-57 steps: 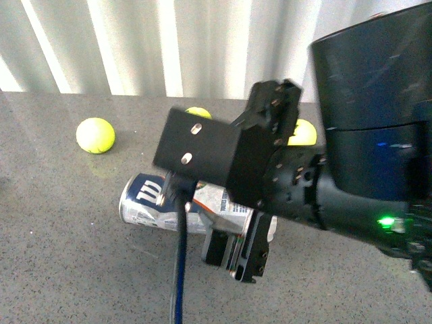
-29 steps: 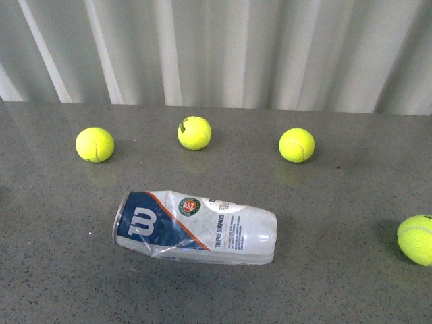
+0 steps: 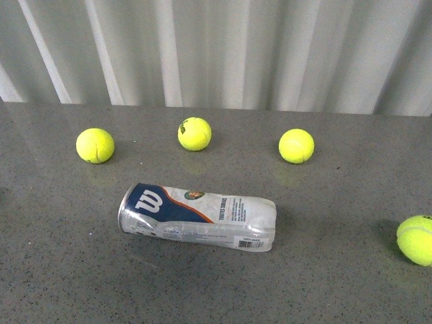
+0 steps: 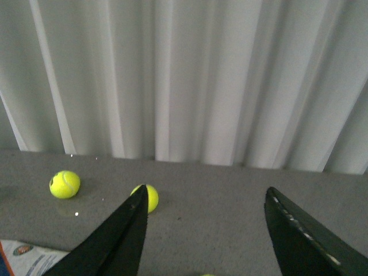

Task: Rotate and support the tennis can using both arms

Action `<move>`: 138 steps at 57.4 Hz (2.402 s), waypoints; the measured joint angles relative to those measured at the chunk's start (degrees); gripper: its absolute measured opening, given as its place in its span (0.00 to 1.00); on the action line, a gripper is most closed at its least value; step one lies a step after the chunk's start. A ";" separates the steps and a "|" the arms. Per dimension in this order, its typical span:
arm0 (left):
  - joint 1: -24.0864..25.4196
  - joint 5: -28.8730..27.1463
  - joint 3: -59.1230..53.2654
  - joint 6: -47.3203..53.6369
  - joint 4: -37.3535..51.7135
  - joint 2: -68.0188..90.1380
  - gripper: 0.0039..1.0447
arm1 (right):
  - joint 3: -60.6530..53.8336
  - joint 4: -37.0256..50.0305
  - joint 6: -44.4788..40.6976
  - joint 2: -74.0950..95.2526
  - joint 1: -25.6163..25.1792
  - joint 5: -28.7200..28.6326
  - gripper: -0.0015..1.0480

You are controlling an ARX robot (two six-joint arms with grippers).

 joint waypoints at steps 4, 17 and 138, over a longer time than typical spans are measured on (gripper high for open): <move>0.00 -0.02 0.00 0.00 0.00 0.04 0.94 | -3.04 0.35 1.11 -2.12 -2.56 -2.43 0.34; 0.00 -0.02 0.00 0.00 0.00 0.02 0.94 | -8.26 1.11 1.70 -7.23 -9.42 -10.80 0.03; -0.72 -0.09 39.08 0.39 -7.19 56.28 0.94 | -17.40 -5.81 1.92 -23.37 -14.03 -13.27 0.93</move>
